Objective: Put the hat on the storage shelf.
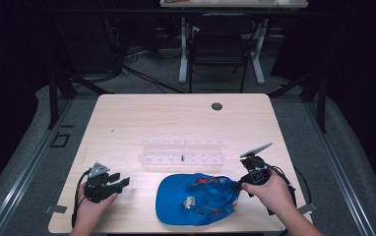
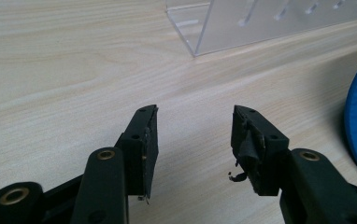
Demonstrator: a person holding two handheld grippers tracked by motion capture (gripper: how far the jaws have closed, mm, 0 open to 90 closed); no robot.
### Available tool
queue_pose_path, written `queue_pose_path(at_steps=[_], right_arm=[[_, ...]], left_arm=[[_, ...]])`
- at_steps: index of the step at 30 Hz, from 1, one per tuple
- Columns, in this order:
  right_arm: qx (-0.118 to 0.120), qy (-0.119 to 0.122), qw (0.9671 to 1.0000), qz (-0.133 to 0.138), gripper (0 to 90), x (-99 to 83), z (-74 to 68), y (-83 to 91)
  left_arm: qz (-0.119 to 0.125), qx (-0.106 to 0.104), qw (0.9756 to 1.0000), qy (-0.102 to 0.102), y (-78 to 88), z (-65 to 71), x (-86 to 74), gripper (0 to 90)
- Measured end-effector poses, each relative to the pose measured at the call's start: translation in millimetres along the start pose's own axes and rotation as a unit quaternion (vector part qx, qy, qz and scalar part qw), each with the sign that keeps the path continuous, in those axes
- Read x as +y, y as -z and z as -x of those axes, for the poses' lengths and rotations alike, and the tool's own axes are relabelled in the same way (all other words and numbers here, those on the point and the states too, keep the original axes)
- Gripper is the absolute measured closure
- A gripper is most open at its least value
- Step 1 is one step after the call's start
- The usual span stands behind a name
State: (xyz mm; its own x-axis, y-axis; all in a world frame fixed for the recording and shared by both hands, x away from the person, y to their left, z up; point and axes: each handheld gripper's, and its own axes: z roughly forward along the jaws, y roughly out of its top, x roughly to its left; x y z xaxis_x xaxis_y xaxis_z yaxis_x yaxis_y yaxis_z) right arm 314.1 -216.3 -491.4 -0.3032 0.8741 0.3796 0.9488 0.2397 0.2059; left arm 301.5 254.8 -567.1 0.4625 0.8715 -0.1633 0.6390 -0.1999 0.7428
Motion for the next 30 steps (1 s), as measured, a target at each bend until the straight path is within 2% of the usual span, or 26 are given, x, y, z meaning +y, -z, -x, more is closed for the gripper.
queue_pose_path(at_steps=[2, 3, 6, 9, 11, 14, 15, 17, 20, 22, 26, 30], right_arm=[[0.002, -0.003, 1.0000, -0.001, 87.4, 0.8, 0.0, 3.2], [0.001, -0.010, 0.9999, 0.010, 87.5, 0.5, -1.1, 3.5], [-0.009, -0.009, 0.9999, 0.008, 87.5, 1.8, -2.7, 9.5], [-0.019, 0.004, 0.9998, -0.004, 87.4, 3.6, -3.1, 16.9], [-0.022, -0.005, 0.9997, 0.008, 87.5, 3.7, -4.3, 19.9], [-0.023, -0.007, 0.9997, 0.004, 87.5, 5.1, -3.0, 26.1], [-0.022, -0.004, 0.9997, -0.004, 87.5, 6.3, -2.0, 29.1], [-0.022, -0.014, 0.9996, 0.007, 87.5, 6.6, -2.9, 31.3], [-0.020, -0.010, 0.9997, 0.000, 87.5, 9.6, -3.4, 40.0], [-0.022, -0.015, 0.9996, 0.008, 87.5, 10.5, -5.9, 43.7], [-0.018, -0.014, 0.9997, 0.006, 87.5, 14.2, -9.3, 53.4], [-0.006, -0.019, 0.9997, 0.012, 87.5, 17.9, -12.5, 62.9]], left_arm=[[0.000, 0.000, 1.0000, 0.000, -0.1, 0.1, -0.1, 51.5], [0.000, 0.000, 1.0000, 0.000, -0.1, 0.2, -0.2, 51.5], [0.001, 0.001, 1.0000, 0.001, -0.2, 0.9, -0.4, 51.5], [-0.001, 0.002, 1.0000, 0.001, -0.3, 1.1, -0.7, 51.5], [-0.004, 0.003, 1.0000, 0.002, 0.0, 0.9, -0.6, 51.5], [-0.003, 0.002, 1.0000, 0.003, -0.6, 0.6, -0.9, 51.5], [-0.001, 0.003, 1.0000, 0.004, -1.0, 0.8, -1.2, 51.5], [-0.003, 0.002, 1.0000, 0.005, -1.1, 0.8, -1.2, 51.5], [-0.004, 0.001, 1.0000, 0.004, -1.3, 1.1, -1.2, 51.5], [-0.004, 0.001, 1.0000, 0.004, -1.2, 1.2, -1.2, 51.6], [-0.004, 0.001, 1.0000, 0.004, -1.2, 1.4, -1.4, 51.5], [-0.005, 0.001, 1.0000, 0.004, -1.3, 1.5, -1.4, 51.5]])
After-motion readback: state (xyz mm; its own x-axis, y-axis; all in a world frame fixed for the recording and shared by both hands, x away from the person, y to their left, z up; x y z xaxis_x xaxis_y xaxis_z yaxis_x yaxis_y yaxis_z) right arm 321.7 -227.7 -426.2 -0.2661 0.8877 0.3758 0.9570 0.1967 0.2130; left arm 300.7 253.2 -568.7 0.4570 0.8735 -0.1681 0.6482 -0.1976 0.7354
